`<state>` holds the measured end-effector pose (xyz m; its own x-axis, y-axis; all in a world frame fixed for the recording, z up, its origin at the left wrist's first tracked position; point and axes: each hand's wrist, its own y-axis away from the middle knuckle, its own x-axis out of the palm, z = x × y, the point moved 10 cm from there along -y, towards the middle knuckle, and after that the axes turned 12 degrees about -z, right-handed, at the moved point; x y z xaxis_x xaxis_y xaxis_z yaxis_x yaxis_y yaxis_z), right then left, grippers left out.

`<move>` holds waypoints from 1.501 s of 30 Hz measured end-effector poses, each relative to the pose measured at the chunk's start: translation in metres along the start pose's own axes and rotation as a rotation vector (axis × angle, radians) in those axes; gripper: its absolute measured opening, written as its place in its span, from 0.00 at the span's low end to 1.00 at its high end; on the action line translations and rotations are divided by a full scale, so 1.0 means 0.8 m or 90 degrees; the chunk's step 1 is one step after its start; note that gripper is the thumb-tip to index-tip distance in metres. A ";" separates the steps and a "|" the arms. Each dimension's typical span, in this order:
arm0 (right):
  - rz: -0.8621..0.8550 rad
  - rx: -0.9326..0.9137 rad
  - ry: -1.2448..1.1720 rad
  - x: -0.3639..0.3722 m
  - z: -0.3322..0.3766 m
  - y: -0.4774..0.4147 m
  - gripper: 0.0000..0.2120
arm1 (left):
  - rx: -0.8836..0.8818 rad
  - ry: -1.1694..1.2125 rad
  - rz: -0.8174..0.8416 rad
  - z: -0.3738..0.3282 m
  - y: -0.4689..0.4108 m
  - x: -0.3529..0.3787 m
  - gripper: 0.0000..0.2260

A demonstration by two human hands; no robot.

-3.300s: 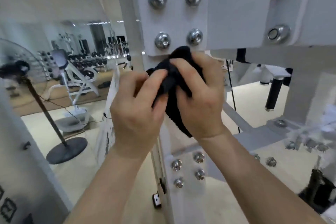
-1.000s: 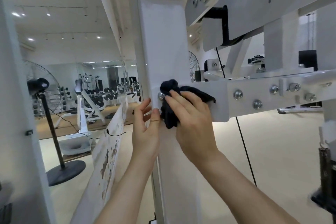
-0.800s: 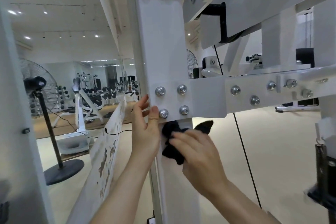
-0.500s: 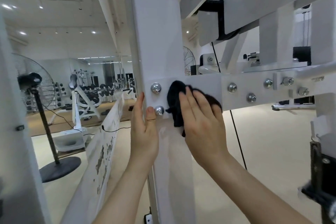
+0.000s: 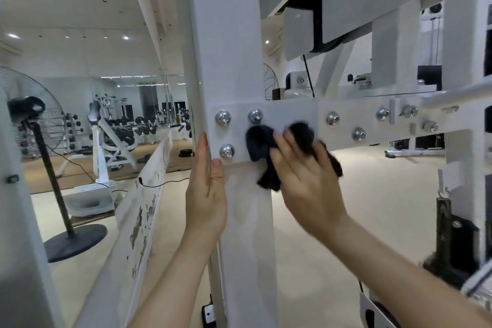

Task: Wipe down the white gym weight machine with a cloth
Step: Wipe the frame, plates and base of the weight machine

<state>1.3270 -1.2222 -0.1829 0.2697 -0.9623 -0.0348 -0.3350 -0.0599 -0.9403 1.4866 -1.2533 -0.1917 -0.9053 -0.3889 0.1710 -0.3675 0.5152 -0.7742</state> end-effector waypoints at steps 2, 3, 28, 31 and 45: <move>0.073 0.023 -0.090 0.019 0.034 0.061 0.21 | 0.001 0.005 0.006 0.004 0.003 -0.001 0.19; 0.077 0.080 -0.124 0.019 0.044 0.081 0.21 | -0.001 0.006 0.009 0.007 0.005 -0.001 0.19; -0.001 0.168 -0.334 0.048 0.154 0.214 0.11 | -0.029 -0.150 0.125 0.072 0.092 -0.023 0.28; 0.059 0.098 -0.393 0.030 0.163 0.240 0.15 | -0.053 -0.153 0.158 0.088 0.139 -0.025 0.30; -0.022 0.372 -0.461 0.046 0.101 0.182 0.29 | -0.080 -0.095 -0.042 0.084 0.123 -0.042 0.20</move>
<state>1.3614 -1.2451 -0.3485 0.8342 -0.5511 -0.0219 0.1378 0.2467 -0.9592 1.4955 -1.2406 -0.3143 -0.8407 -0.5282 0.1193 -0.4563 0.5724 -0.6813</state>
